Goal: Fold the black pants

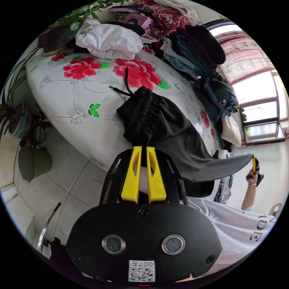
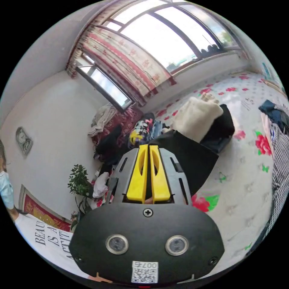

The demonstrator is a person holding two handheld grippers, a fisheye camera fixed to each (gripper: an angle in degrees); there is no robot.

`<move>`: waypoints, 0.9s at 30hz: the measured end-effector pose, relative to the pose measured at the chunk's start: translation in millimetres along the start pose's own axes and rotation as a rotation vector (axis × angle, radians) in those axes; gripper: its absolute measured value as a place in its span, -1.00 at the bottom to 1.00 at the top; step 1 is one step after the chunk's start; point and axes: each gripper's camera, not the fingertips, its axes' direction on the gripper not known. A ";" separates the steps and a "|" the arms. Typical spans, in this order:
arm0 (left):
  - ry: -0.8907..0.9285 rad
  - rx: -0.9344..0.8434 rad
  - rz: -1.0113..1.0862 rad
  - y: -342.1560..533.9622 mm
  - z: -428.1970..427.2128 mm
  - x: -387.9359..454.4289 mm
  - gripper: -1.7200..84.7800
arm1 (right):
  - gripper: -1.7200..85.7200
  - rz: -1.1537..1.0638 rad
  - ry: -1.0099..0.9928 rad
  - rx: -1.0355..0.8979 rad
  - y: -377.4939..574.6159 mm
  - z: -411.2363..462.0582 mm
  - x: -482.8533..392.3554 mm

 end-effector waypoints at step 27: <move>-0.054 0.037 -0.058 2.6 19.4 7.9 -0.98 | -0.95 0.188 0.414 -0.254 160.8 30.8 63.2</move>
